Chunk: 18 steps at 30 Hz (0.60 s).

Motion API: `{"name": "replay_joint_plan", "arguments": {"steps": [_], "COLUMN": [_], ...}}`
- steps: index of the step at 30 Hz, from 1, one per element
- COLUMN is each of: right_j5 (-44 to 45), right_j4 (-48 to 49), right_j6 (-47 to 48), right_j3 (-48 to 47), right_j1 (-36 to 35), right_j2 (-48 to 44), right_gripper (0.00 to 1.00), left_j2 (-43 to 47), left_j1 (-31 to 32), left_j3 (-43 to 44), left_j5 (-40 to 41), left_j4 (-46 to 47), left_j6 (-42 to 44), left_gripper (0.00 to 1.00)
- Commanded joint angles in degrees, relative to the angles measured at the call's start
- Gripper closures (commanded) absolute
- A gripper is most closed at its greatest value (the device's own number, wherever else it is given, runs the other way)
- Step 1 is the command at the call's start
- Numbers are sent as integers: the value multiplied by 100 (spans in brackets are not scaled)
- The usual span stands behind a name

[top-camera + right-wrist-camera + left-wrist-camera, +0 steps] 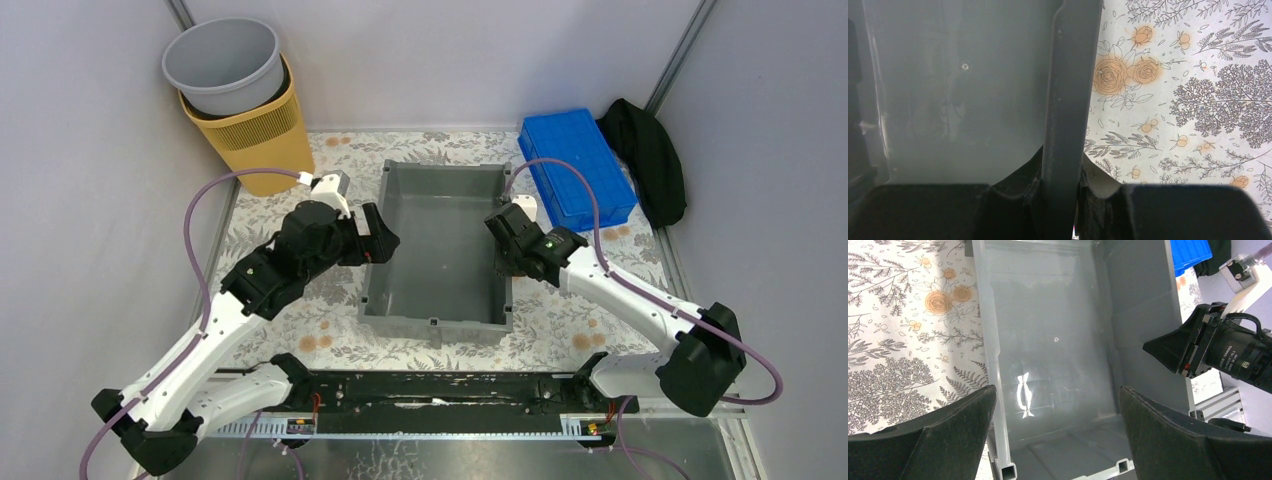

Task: Turn the large container upside down
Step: Move the container to the center of the board.

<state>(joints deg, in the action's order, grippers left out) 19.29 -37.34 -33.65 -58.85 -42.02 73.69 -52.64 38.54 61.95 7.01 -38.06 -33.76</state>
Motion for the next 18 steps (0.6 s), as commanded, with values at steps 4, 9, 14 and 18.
{"name": "replay_joint_plan", "arguments": {"steps": [4, 9, 14, 18], "right_j5": [0, -133, -173, -210], "right_j4": [1043, 1087, 994, 998], "right_j6": [183, 184, 194, 201], "right_j3": [71, 143, 104, 81], "right_j1": [145, 159, 159, 159], "right_j2": [-48, -50, -26, 33], "right_gripper": [100, 100, 100, 100], "left_j2": [-103, -280, -433, -362], "left_j1": [-22, -22, -23, -18], "left_j3": [-152, -280, -215, -249], "left_j5": [56, -97, -158, -128], "left_j4": [308, 494, 467, 482], "left_j6": [70, 58, 131, 124], "left_gripper": [0, 0, 0, 0]}}
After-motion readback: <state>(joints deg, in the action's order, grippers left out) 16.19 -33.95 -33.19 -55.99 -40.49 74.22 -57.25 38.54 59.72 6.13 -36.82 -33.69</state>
